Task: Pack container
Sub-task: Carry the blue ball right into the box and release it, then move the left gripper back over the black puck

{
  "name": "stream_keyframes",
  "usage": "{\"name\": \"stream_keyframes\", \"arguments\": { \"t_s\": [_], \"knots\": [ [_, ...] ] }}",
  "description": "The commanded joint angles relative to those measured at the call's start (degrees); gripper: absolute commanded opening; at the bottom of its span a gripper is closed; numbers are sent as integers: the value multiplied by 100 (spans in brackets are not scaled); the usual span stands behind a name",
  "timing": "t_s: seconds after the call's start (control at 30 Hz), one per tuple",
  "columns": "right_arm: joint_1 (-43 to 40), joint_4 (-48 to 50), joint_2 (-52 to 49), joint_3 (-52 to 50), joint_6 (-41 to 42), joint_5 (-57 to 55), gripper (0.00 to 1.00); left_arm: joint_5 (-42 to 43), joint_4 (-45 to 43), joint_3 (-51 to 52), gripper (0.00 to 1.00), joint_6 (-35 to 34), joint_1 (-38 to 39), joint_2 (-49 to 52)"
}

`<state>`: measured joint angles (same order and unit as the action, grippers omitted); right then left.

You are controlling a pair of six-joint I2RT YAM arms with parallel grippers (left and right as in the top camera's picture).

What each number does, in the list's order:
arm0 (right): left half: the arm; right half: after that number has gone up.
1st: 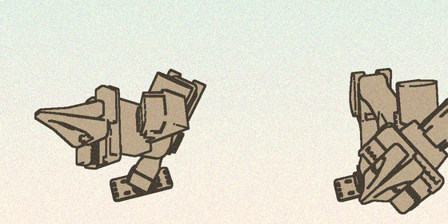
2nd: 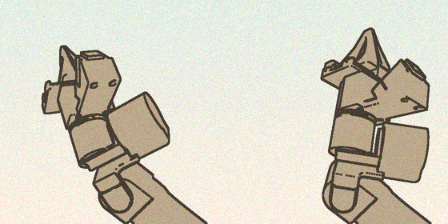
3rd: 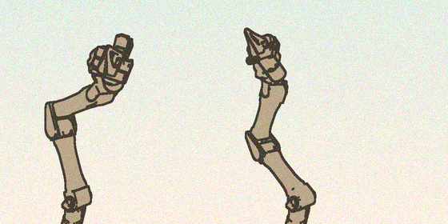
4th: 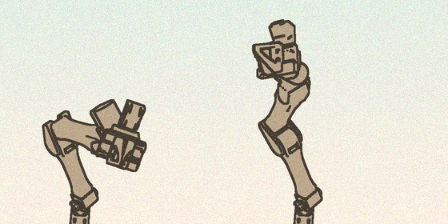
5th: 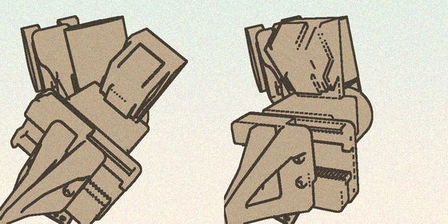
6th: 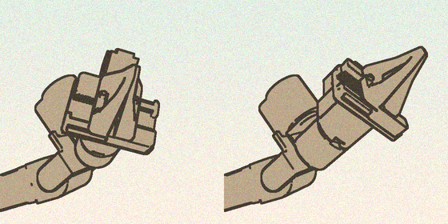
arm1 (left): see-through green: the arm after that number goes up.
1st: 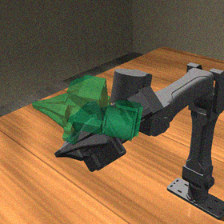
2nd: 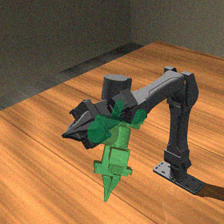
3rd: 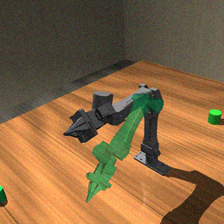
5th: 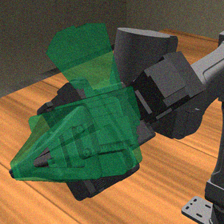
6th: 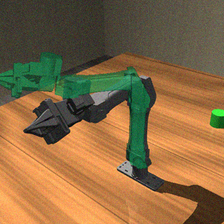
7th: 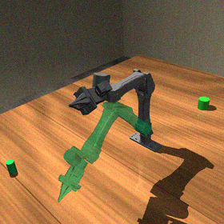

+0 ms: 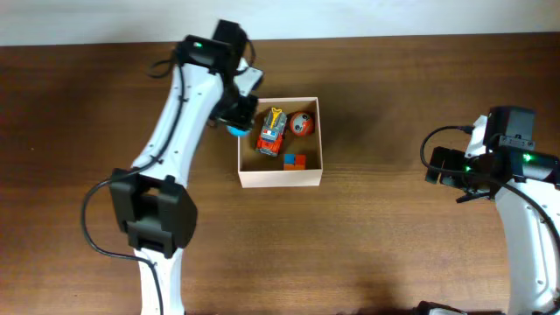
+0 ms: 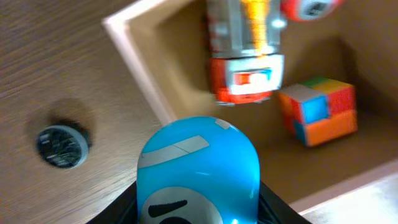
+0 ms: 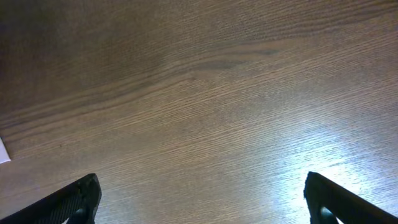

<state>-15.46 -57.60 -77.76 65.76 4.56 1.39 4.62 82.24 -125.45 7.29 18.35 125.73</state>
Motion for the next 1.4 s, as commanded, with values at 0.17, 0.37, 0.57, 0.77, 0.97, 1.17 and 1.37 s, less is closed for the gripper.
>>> {"name": "stream_keyframes", "arguments": {
  "t_s": [0.17, 0.37, 0.57, 0.77, 0.97, 1.17, 1.37],
  "knots": [
    [-37, 4, 17, 9, 61, -35, 99, 203, 55, -79, 62, 15, 293, -50],
    [-37, 4, 17, 9, 61, -35, 99, -63, 59, -79, 99, 9, 120, -50],
    [-37, 4, 17, 9, 59, -35, 99, -157, 66, -79, 99, -214, -348, -50],
    [-37, 4, 17, 9, 61, -35, 99, -358, 142, -83, 99, -772, -1088, -50],
    [-37, 4, 17, 9, 61, -35, 99, -470, 426, -81, 99, -949, -1843, -50],
    [-37, 4, 17, 9, 61, -35, 99, -505, 328, -7, 99, -944, -2140, -4],
    [-37, 4, 17, 9, 61, -35, 99, -682, 109, -4, 99, -929, -1937, 203]
  ]
}}
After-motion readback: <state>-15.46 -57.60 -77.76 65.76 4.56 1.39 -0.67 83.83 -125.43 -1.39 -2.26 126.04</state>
